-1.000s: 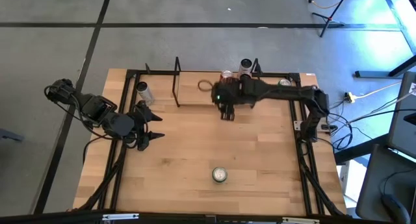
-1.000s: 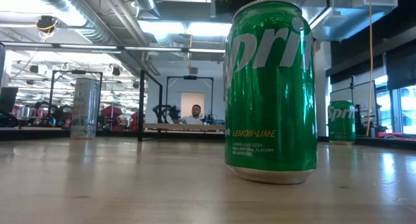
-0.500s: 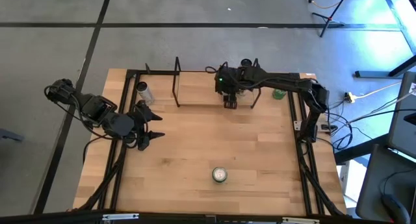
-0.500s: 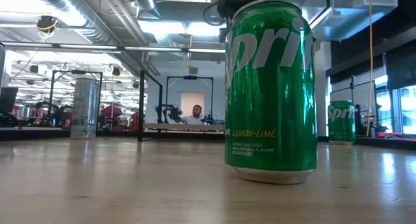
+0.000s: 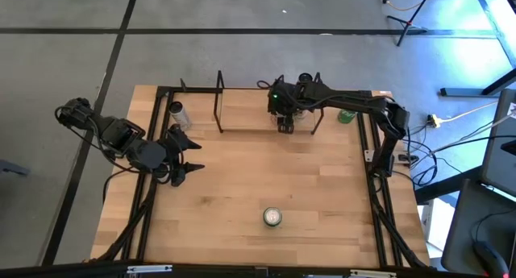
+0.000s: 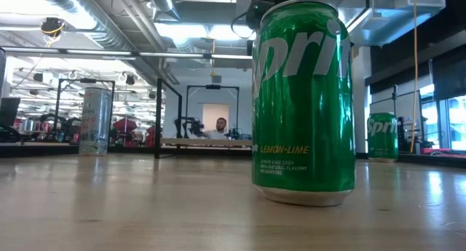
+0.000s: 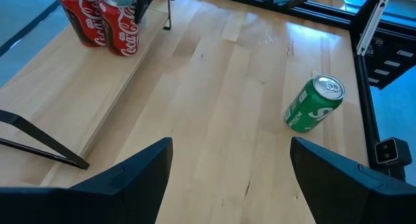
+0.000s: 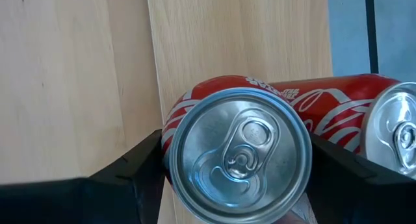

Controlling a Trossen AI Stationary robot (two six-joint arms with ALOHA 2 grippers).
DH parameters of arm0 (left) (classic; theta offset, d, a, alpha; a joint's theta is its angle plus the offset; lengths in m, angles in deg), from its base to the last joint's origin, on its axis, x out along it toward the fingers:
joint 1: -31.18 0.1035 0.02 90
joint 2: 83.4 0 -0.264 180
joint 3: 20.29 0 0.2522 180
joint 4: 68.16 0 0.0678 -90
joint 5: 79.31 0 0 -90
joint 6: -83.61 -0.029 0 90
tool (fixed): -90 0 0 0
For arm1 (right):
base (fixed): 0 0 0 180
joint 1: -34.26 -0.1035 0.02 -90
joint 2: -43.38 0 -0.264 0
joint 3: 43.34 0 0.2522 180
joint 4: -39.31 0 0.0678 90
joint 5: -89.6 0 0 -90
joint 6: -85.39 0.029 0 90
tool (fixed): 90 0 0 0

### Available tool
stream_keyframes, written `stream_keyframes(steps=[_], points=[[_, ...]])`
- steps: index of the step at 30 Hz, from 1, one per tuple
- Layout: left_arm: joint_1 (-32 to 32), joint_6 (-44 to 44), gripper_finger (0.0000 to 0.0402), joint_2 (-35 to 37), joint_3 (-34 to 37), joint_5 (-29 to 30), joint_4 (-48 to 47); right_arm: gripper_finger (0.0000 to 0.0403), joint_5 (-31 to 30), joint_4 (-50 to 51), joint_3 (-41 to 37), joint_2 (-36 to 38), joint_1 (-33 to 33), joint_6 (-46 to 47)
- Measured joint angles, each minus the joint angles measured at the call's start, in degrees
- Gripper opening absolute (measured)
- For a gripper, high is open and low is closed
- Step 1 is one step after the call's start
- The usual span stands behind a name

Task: Place canned beverage on shelf
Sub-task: Put the red soda on the shelf aligned with the other red soda can

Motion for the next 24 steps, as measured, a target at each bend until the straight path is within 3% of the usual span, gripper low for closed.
stream_keyframes(steps=[4,9,11,19,24], points=[[0.00,0.01,0.0298,0.00,-0.02,-0.01,0.01,0.0269,-1.12,-0.96,-0.10,0.00,-0.05,-0.04],[0.01,0.01,0.0298,0.00,-0.01,-0.02,0.00,0.0372,-2.50,-2.13,-0.17,-0.04,0.02,-0.11],[-0.01,0.01,0.0298,0.01,0.00,-0.02,0.00,0.0385,-3.24,-2.16,-0.15,-0.04,0.02,-0.18],[-0.01,0.01,0.0298,0.00,-0.01,-0.03,0.00,0.0327,-4.79,-1.76,-0.15,0.23,-0.05,-1.40],[0.01,0.01,0.0298,0.01,-0.02,-0.02,0.00,0.0315,-5.38,-1.41,-0.17,1.84,-1.12,-1.32]])
